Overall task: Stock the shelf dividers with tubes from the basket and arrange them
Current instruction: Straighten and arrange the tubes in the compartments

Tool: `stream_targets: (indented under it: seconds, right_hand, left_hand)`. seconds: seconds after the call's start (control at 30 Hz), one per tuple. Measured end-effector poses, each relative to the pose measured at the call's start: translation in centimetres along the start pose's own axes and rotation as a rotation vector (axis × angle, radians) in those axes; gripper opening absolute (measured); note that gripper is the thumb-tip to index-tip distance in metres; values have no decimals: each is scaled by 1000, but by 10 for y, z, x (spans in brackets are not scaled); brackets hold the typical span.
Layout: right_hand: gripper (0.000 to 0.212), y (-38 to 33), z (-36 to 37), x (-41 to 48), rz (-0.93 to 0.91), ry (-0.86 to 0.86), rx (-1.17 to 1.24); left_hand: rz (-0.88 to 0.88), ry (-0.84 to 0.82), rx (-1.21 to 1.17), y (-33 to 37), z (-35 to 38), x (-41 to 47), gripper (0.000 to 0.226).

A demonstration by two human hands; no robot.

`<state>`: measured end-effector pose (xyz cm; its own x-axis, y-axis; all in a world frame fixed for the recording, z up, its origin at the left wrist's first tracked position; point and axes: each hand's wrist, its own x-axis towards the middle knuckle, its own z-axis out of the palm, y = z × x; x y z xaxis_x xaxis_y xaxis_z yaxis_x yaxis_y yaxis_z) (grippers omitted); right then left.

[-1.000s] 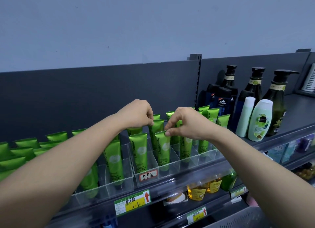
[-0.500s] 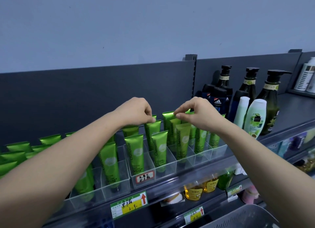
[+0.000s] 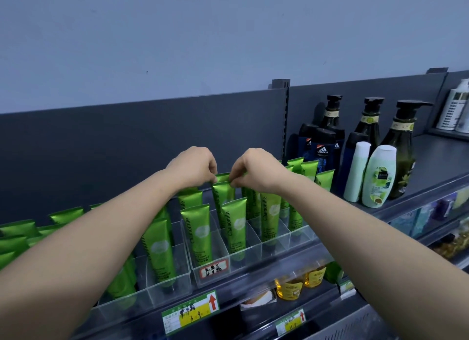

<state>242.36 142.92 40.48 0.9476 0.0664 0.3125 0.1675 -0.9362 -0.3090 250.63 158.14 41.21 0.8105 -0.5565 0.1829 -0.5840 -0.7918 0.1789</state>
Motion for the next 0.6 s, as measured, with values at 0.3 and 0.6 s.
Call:
stream_targets:
  seconds: [0.3,0.6]
  right_hand:
    - [12,1,1,-1,-19,-2,22]
    - [11,37,-47,-33,82,35,144]
  left_hand:
    - [20,-3,-35,-3,-1,0,9]
    - [163,51,-123,29,-10,3,10]
